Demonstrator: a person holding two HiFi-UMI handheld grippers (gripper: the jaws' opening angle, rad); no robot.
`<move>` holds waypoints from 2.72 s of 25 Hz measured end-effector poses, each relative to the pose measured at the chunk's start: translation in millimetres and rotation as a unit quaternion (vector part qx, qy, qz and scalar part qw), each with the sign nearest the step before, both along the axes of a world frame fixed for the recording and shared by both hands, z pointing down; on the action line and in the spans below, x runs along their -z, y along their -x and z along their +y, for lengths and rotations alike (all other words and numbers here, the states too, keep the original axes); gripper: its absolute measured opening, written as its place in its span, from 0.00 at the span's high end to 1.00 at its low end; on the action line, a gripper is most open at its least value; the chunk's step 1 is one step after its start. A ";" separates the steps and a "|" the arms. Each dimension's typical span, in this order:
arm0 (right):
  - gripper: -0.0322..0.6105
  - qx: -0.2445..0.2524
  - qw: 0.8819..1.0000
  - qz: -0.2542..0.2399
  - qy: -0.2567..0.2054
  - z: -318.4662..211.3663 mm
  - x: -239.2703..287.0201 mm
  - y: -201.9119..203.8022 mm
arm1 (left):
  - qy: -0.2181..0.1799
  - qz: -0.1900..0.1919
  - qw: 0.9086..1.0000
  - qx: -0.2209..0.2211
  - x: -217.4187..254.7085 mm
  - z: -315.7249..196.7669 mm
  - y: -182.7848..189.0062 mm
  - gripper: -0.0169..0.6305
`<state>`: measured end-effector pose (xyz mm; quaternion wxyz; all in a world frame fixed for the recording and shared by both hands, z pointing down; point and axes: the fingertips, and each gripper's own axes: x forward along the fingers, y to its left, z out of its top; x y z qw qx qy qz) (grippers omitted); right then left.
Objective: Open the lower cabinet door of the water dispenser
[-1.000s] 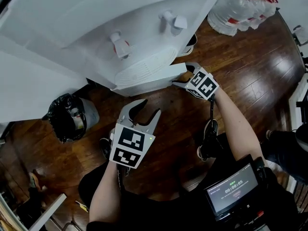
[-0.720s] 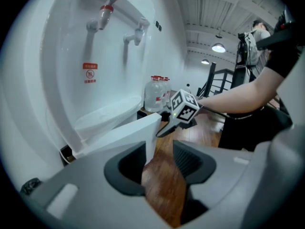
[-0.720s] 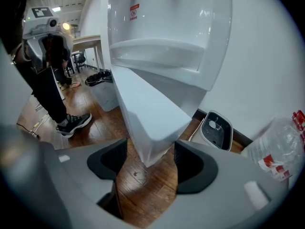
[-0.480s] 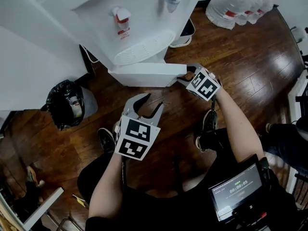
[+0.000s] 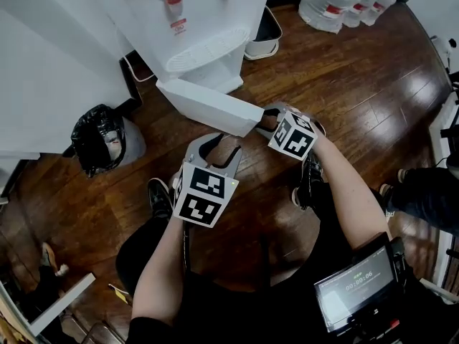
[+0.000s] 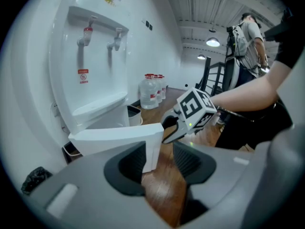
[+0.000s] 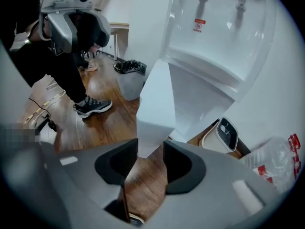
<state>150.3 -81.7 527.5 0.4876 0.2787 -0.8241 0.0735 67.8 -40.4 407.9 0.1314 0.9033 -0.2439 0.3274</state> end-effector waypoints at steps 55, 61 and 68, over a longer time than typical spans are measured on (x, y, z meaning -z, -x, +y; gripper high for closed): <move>0.81 0.121 0.979 -0.147 -0.065 62.5 43.4 321.8 | -0.040 0.051 0.946 0.317 17.5 -15.0 250.2 0.67; 0.82 0.119 0.979 -0.151 -0.070 55.4 43.3 335.4 | -0.042 0.048 0.946 0.319 14.6 -14.5 260.9 0.67; 0.82 0.120 0.978 -0.151 -0.078 47.3 44.6 350.1 | -0.040 0.046 0.943 0.327 12.2 -13.2 273.3 0.67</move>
